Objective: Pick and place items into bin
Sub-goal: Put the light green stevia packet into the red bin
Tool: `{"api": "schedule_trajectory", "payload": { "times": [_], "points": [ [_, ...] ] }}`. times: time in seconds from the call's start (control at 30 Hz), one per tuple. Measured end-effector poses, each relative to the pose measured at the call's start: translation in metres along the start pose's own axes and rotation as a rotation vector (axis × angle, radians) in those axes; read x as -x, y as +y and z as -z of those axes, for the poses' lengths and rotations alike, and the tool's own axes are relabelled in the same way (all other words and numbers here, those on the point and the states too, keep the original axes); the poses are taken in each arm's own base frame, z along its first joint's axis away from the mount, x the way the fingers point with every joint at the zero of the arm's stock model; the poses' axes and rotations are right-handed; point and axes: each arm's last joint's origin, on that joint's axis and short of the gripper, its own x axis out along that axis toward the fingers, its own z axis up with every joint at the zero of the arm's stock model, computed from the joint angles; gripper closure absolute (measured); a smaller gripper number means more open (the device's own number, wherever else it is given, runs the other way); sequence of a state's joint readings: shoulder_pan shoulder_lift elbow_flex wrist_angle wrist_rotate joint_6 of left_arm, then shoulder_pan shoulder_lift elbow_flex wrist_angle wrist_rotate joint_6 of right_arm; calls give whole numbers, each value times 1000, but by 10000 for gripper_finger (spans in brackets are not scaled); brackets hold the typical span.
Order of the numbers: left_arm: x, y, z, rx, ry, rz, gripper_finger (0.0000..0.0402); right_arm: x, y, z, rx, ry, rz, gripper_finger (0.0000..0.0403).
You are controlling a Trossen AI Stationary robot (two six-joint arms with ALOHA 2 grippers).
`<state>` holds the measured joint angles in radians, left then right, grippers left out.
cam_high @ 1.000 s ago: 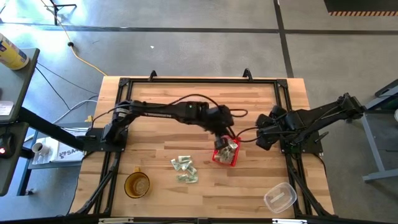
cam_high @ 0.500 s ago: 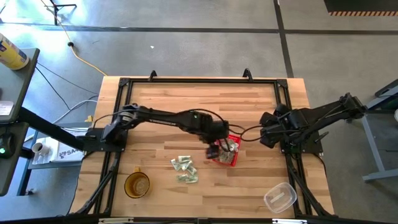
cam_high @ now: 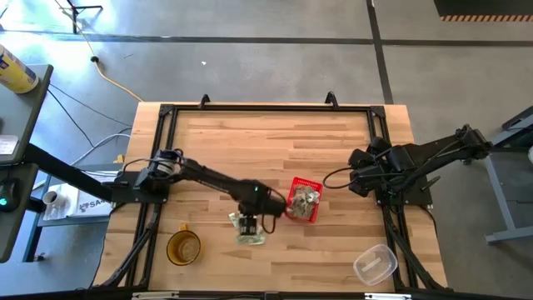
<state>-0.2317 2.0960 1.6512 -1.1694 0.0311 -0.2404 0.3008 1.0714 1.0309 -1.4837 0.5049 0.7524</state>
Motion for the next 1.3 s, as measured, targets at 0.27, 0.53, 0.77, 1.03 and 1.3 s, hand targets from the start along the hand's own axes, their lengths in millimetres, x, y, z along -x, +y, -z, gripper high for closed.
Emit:
{"api": "schedule_trajectory", "payload": {
  "times": [0.27,0.53,0.77,1.03,1.3],
  "points": [
    [-35,-6,9,0,-46,-82,150,0,0,0,12,3,-3,73],
    [-39,15,6,-2,-43,-53,273,0,0,0,13,5,-4,73],
    [-22,46,2,-1,-19,-38,369,0,0,0,13,6,-4,73],
    [78,65,-23,-1,-305,16,371,0,0,0,-4,6,-2,73],
    [116,63,-67,-58,-753,146,350,0,0,1,-26,23,-12,73]
  ]
}}
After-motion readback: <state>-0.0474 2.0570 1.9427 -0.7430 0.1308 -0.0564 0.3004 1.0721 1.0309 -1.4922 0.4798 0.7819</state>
